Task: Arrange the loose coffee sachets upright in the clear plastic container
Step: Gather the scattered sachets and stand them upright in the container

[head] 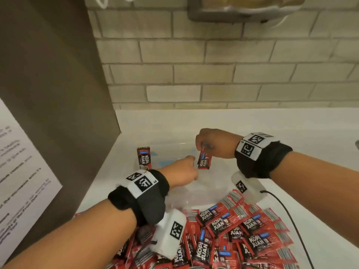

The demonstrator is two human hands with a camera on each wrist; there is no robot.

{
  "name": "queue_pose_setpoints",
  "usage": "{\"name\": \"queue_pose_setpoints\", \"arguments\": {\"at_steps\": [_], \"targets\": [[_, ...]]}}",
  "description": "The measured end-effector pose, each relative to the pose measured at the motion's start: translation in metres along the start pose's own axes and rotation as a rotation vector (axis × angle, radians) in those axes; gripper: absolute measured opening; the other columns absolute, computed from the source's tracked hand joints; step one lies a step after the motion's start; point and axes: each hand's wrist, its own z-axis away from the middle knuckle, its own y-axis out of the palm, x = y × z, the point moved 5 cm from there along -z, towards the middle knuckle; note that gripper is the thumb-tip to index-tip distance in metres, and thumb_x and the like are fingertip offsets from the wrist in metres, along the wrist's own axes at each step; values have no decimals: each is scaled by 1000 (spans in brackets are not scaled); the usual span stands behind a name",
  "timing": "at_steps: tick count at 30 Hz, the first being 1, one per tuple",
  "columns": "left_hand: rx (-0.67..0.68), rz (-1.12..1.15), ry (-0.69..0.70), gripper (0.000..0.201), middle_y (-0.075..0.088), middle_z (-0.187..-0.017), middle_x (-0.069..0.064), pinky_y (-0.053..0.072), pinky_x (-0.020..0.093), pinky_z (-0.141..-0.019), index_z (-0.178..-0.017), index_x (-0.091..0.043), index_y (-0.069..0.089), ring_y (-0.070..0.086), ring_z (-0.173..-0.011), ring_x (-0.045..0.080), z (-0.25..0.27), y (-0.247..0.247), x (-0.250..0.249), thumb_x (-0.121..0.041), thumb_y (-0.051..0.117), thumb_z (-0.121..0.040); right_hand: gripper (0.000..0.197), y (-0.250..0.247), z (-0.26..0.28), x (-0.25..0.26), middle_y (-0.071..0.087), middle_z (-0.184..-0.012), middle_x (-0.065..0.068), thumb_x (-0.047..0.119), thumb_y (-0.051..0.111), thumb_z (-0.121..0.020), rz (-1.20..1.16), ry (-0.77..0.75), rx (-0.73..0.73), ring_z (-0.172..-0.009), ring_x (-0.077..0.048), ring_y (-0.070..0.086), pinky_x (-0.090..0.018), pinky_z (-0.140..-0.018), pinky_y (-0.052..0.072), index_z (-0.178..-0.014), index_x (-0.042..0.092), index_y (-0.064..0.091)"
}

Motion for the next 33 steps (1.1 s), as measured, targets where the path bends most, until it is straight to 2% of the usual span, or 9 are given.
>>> {"name": "queue_pose_setpoints", "arguments": {"at_steps": [2,4,5,8,11,17,23,29,33], "targets": [[46,59,-47,33,49,-115,11,40,36,-98,-120,-12,50,47,-109,25,-8,6,-2,1,48,-89,20,8,-3,-4,51,-108,-9,2,50,-87,41,-9,35,-97,-26,53,-34,-84,44,-102,9,60],[83,94,-80,29,50,-92,3,43,36,-93,-84,-23,48,45,-99,24,-13,11,-4,5,46,-89,19,13,-6,-6,51,-109,-9,2,52,-87,66,-21,48,-97,-28,54,-37,-85,45,-103,8,59],[100,110,-90,29,53,-90,2,44,37,-95,-83,-22,49,47,-99,25,-16,14,-4,6,46,-90,19,15,-7,-7,51,-109,-10,2,52,-87,75,-25,51,-97,-28,53,-37,-84,44,-104,7,59],[151,208,-95,38,54,-126,13,45,35,-97,-124,-8,54,50,-105,24,-24,22,-3,4,49,-88,19,19,-10,-9,51,-110,-10,2,51,-88,104,-45,54,-98,-27,52,-36,-83,43,-105,7,58],[158,322,-114,45,49,-123,10,45,30,-89,-133,-8,48,45,-99,20,-30,23,2,5,48,-89,21,22,-11,-12,52,-112,-10,4,50,-89,143,-54,52,-101,-26,50,-33,-84,41,-108,8,57],[146,404,-168,34,47,-135,17,50,29,-82,-121,-8,51,49,-115,26,-31,22,8,5,49,-89,34,27,-11,-14,49,-119,-9,6,52,-89,155,-52,52,-109,-26,47,-37,-91,41,-122,13,50],[172,484,-184,40,48,-113,11,50,29,-77,-127,-5,51,49,-102,21,-30,25,7,4,49,-88,31,26,-14,-14,51,-115,-8,1,49,-89,174,-58,33,-109,-25,46,-36,-88,42,-118,13,52],[150,508,-214,28,45,-97,2,48,34,-89,-83,-20,45,50,-107,25,-29,25,7,6,45,-91,53,27,-12,-19,41,-128,-4,2,50,-88,162,-8,54,-113,-23,40,-39,-90,45,-133,27,41],[118,484,-213,29,40,-87,-4,48,33,-90,-79,-20,39,52,-116,29,-22,19,8,6,44,-93,63,19,-7,-20,33,-137,-3,5,55,-86,120,-5,-3,-119,-24,35,-41,-94,44,-140,31,32]]}}
